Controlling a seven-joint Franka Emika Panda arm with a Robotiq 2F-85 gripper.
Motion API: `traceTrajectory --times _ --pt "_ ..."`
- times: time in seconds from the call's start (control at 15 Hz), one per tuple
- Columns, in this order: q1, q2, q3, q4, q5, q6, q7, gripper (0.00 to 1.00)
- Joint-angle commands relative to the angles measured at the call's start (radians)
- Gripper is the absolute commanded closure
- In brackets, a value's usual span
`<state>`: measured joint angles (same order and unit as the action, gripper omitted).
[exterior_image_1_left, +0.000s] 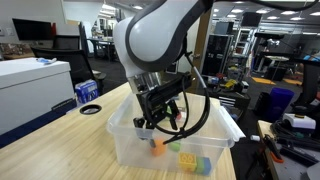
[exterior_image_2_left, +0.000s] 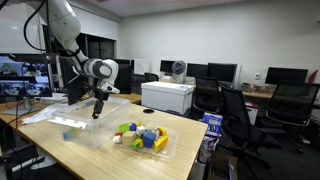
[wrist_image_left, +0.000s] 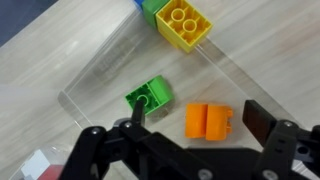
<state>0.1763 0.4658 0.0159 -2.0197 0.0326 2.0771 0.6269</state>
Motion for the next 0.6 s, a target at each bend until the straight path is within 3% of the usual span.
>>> traceTrajectory --times 0.0,0.27,0.33,0.4,0.53 --pt "-0.005 0.021 0.008 -0.002 0.017 0.052 -0.049 0.0" --pt "-0.006 0.034 0.009 -0.032 0.01 0.165 -0.113 0.0" --pt "-0.005 0.039 0.007 -0.035 0.01 0.182 -0.123 0.05" --pt "-0.005 0.043 0.008 -0.039 0.013 0.202 -0.135 0.27" --pt "-0.005 0.05 0.007 -0.041 0.018 0.218 -0.149 0.32"
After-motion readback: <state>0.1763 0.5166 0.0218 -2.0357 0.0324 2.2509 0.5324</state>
